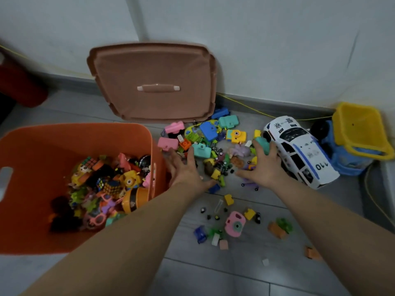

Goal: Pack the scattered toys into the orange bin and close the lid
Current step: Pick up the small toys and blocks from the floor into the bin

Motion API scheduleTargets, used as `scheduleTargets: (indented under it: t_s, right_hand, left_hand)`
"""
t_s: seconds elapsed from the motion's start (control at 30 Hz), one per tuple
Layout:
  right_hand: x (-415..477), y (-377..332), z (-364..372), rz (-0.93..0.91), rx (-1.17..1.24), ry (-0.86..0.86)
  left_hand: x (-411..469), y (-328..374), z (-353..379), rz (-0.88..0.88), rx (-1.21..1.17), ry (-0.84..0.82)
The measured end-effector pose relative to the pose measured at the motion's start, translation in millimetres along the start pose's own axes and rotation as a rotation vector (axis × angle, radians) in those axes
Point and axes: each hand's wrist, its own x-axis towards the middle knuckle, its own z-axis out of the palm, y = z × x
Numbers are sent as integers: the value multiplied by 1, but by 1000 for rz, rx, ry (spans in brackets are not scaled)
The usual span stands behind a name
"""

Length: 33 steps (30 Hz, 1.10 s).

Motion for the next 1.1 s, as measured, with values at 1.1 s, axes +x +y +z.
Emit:
scheduleTargets:
  t_s: [1.1]
  right_hand:
    - [-31,-16,45,-361,-221,-95]
  left_hand:
    - [6,-4,61,54,150,36]
